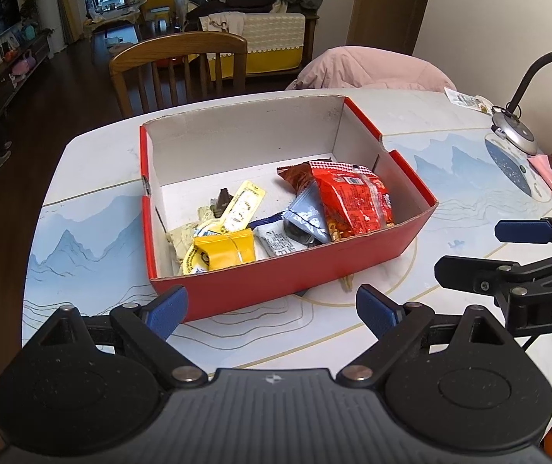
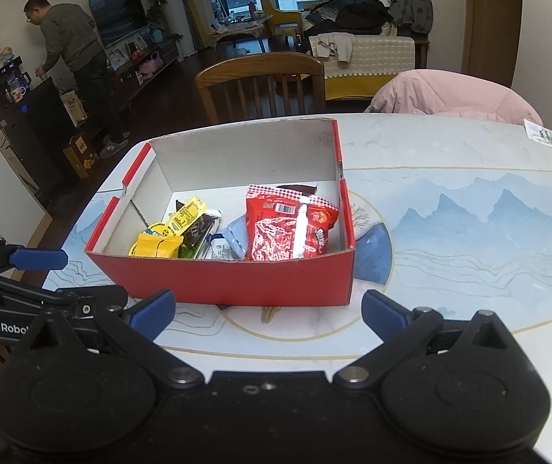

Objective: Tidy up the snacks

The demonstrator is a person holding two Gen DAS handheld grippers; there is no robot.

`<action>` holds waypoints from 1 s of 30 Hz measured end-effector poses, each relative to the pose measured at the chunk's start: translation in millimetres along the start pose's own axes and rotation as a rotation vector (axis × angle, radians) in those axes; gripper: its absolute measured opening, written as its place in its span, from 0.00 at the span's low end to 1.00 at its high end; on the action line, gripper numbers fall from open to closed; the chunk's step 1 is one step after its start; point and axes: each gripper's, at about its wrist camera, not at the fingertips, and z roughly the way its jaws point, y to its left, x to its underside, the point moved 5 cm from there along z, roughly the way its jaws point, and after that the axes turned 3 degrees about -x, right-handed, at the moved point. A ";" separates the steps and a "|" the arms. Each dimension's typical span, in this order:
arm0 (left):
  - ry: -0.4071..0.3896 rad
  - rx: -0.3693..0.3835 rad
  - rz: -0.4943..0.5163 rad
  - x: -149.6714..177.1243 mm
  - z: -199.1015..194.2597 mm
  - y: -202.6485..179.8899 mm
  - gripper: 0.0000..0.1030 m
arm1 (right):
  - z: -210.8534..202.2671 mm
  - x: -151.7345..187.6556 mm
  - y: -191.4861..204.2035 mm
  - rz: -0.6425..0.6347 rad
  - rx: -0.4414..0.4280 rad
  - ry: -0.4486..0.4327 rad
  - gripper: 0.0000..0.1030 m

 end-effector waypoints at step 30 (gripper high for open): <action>-0.027 0.022 0.025 -0.4 -5.9 -16.5 0.92 | -14.9 7.3 -8.6 0.029 0.018 -0.018 1.00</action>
